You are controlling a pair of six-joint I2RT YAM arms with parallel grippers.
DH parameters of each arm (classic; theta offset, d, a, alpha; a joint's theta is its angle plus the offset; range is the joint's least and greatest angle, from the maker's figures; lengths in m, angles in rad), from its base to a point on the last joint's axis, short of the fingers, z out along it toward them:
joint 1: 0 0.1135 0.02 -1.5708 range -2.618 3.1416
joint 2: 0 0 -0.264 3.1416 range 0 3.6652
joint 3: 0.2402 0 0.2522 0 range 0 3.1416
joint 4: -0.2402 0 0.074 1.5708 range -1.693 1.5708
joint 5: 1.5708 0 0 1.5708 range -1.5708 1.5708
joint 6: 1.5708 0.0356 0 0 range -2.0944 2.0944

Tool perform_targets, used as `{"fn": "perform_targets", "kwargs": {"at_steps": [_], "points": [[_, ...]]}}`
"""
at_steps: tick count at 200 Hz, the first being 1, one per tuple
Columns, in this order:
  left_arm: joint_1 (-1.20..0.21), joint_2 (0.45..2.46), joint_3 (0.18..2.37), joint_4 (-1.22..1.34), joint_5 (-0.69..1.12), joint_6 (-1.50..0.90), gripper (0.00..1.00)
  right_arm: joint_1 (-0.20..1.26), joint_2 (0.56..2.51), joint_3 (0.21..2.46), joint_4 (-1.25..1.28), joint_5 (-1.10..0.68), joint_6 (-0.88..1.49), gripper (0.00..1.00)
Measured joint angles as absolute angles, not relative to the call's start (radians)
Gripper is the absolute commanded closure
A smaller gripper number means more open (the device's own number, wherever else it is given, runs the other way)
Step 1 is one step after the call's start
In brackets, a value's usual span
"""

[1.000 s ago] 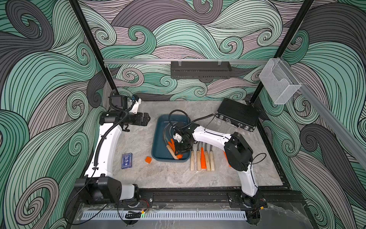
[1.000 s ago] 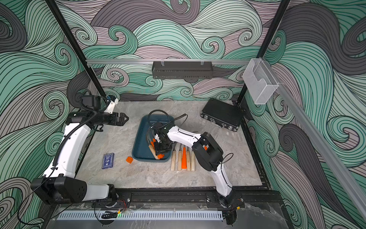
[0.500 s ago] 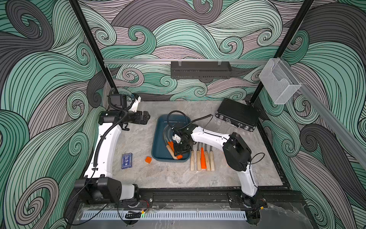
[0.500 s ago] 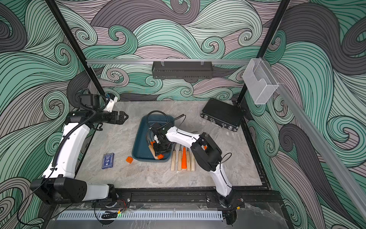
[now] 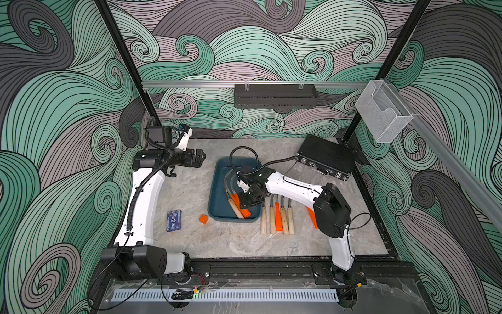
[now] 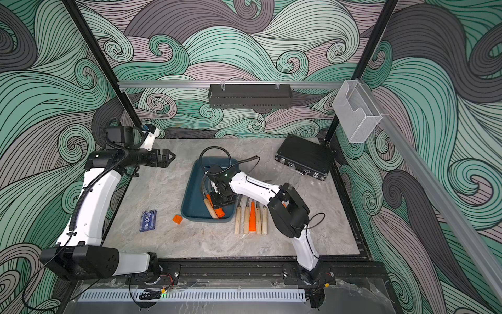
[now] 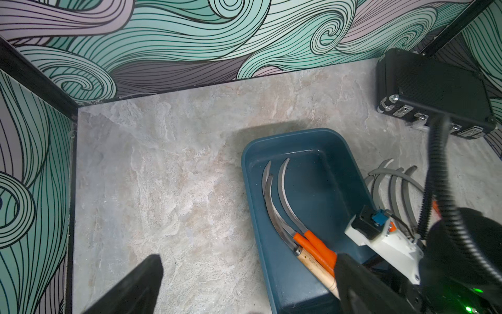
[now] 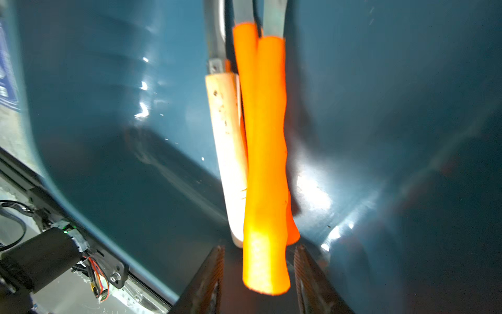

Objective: Put small sickles into storage boxes
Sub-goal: Place the sickle in the storage box, then pick up the sickle at the center of the board.

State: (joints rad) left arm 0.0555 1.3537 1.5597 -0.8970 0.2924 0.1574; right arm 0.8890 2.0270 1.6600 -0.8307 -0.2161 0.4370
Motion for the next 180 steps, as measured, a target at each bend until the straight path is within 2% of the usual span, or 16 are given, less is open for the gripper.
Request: {"fn": "perform_targets", "kwargs": {"at_steps": [180], "points": [[0.056,1.353,1.576,-0.904,0.290,0.157,0.02,0.856,1.720,1.574,-0.809,0.133,0.355,0.54]]}}
